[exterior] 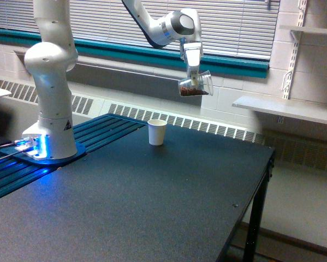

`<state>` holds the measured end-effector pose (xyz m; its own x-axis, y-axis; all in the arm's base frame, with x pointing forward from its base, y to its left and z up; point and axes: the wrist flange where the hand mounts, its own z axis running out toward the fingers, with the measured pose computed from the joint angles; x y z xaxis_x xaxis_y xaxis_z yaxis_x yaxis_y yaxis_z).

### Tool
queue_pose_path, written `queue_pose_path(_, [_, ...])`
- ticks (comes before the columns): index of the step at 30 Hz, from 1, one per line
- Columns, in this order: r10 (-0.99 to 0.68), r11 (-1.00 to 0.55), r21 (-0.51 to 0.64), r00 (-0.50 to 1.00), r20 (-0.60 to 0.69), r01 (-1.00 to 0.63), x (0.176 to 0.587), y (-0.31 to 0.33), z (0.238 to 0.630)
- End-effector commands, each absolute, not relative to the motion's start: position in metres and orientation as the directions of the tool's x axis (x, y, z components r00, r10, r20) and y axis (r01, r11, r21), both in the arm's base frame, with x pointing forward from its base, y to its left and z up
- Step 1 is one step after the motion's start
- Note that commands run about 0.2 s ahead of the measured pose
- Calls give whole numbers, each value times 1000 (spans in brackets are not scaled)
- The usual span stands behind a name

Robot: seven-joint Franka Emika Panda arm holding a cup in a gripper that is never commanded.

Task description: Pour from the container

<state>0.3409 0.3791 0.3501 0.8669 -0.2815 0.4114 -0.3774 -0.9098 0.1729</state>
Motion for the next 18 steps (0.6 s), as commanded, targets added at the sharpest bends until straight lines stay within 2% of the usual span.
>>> queue_pose_path(1, [-276,-911,181,873,402,-371,325,392,343])
queue_pose_path(18, [-240,-917,205,884,400,-342,320,380,344])
